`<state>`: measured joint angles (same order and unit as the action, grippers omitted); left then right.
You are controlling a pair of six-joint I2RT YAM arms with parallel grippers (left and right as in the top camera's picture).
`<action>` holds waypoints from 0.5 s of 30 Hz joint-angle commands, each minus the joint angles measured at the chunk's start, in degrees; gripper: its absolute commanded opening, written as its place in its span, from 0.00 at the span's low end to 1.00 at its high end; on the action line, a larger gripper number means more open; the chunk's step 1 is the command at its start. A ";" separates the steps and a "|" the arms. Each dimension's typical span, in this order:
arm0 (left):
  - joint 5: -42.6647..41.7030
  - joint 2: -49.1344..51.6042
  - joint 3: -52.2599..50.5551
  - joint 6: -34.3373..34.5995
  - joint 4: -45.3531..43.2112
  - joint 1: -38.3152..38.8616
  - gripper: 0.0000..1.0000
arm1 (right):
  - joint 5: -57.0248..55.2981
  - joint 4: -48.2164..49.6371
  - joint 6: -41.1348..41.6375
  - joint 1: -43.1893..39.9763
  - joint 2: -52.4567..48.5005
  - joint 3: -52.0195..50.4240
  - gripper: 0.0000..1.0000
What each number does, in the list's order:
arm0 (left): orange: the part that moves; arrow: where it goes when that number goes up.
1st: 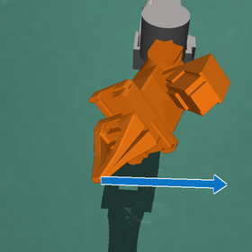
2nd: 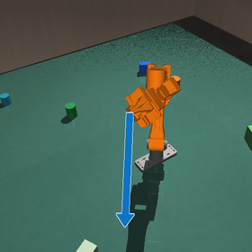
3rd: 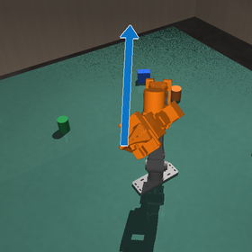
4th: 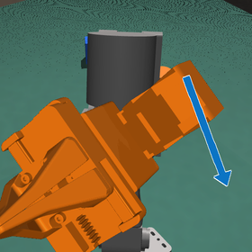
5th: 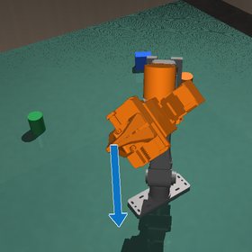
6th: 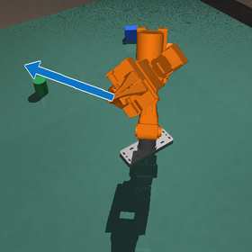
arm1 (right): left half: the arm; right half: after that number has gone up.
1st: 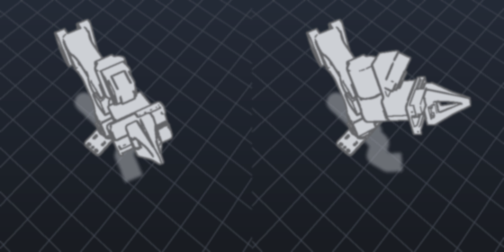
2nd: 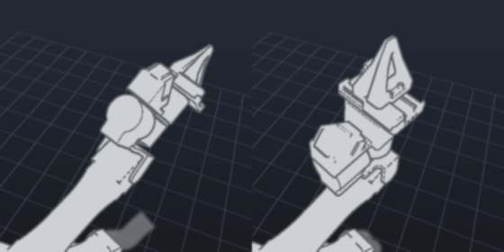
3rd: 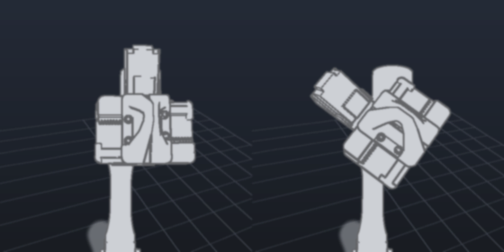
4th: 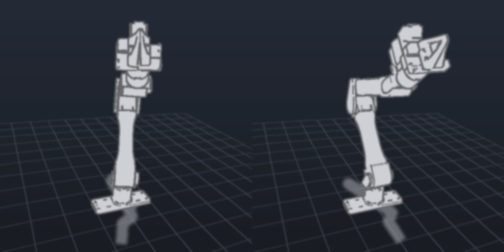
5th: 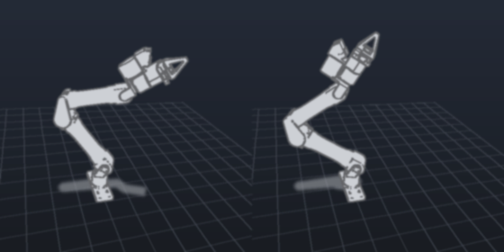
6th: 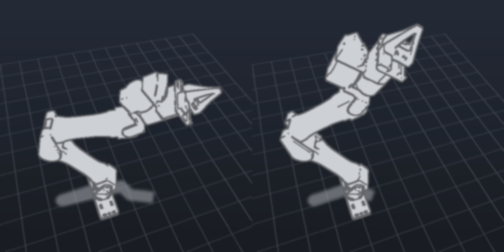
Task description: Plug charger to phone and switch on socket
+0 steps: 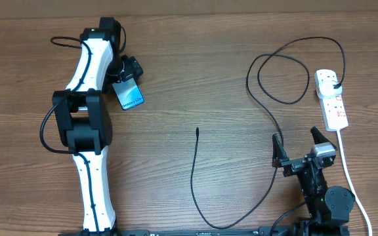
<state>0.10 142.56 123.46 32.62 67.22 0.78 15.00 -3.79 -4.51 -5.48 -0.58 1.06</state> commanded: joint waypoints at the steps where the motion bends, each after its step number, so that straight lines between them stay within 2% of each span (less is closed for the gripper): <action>1: 0.46 0.59 -0.50 -0.90 -0.22 0.39 1.00 | -0.42 0.26 -0.04 0.48 0.42 -0.59 1.00; 15: 0.50 0.59 -2.36 -0.87 -1.40 0.44 1.00 | -0.42 0.26 -0.02 0.48 0.42 -0.59 1.00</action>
<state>0.36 142.52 123.00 32.64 66.67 0.78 15.00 -3.79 -4.54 -5.48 -0.58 1.06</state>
